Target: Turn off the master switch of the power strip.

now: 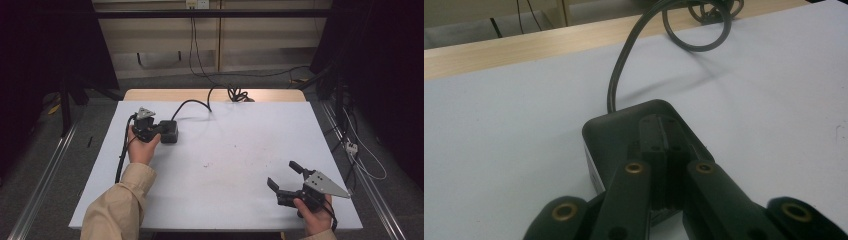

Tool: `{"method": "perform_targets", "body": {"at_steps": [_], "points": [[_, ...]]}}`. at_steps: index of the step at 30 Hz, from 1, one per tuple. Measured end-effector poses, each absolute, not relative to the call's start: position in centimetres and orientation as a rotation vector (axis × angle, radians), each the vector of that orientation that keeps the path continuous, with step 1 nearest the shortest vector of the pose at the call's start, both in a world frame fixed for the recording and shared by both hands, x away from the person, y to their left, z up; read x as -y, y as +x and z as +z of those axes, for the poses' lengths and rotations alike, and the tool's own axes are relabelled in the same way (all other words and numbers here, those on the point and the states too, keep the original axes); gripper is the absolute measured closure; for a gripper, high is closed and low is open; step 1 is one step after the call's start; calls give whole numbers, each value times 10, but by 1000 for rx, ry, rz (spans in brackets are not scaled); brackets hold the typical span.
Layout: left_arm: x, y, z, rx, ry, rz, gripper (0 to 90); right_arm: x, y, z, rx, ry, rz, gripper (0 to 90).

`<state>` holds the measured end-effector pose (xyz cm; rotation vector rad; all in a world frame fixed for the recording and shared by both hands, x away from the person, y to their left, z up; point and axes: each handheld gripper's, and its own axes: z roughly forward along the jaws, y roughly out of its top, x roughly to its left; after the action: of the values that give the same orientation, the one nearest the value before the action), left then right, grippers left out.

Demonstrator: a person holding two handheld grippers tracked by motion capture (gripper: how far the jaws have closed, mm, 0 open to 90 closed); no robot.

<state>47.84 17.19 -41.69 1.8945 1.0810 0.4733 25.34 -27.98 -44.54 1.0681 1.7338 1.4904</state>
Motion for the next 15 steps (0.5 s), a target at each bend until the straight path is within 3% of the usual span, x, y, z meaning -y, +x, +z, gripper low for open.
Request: {"method": "perform_targets", "body": {"at_steps": [15], "points": [[-174,477,-415,-1094,1895,462,869,280,254,-446,-1734,1070,1494,44]]}}
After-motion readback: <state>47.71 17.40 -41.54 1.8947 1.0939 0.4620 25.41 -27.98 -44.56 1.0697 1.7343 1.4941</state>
